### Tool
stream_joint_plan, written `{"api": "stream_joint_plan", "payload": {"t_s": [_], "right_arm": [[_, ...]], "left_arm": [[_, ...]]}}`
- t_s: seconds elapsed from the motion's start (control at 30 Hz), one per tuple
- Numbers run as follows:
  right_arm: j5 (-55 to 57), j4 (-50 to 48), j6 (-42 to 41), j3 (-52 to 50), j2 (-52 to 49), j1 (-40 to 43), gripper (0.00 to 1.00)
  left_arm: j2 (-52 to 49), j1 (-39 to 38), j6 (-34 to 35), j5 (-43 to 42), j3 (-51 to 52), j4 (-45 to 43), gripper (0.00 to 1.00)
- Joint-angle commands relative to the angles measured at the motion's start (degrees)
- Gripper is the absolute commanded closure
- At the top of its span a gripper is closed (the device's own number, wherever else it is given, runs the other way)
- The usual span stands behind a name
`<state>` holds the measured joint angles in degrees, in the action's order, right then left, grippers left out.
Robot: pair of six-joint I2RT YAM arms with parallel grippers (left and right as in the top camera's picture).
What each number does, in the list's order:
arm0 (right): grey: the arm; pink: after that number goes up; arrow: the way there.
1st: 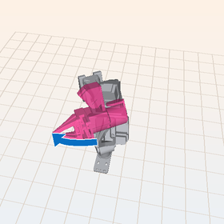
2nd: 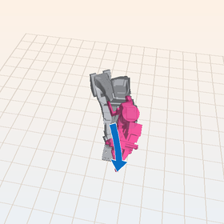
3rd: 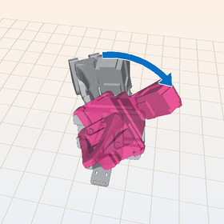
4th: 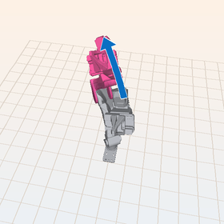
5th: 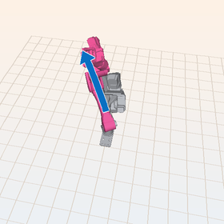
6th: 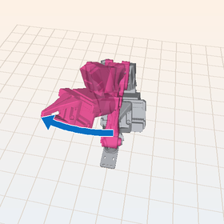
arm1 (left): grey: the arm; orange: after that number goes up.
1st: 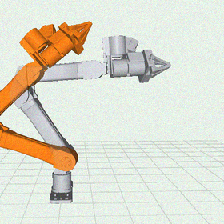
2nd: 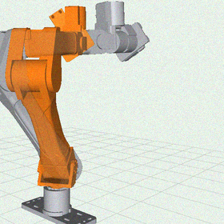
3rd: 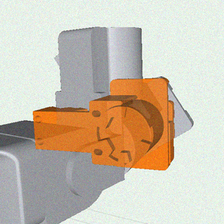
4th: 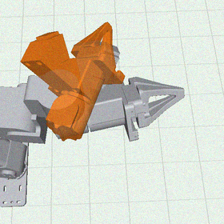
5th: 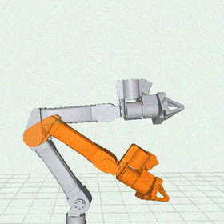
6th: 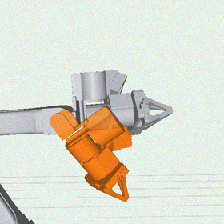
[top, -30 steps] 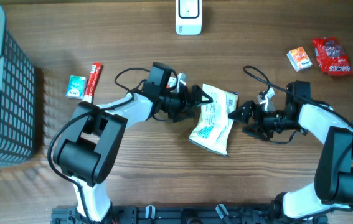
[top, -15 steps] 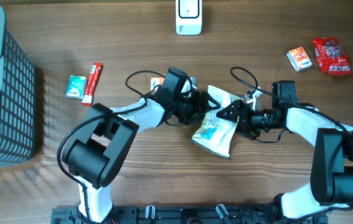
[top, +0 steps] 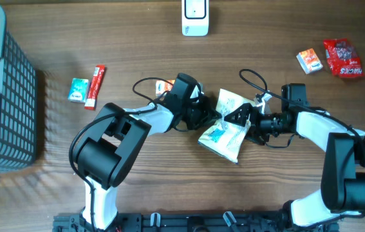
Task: Scan the item barcode
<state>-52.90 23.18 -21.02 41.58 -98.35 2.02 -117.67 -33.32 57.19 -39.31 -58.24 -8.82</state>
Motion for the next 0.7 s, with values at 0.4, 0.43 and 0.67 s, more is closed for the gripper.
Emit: {"api": "stream_joint_plan", "payload": {"t_s": [0.4,0.43,0.67], "right_arm": [[0.52,2.84,3.67,-2.08,-0.81,3.37,0.00],[0.52,1.29,2.21,-3.10,-0.81,2.67,0.00],[-0.61,-20.79,-13.86,-11.39,-0.87,-0.22,0.00]], "left_arm": [[4.55,12.07,1.14,-19.19,0.48,1.05,0.96],[4.55,12.13,1.18,-19.21,0.48,1.40,0.96],[4.55,12.57,4.20,-22.77,0.48,1.99,0.96]]}}
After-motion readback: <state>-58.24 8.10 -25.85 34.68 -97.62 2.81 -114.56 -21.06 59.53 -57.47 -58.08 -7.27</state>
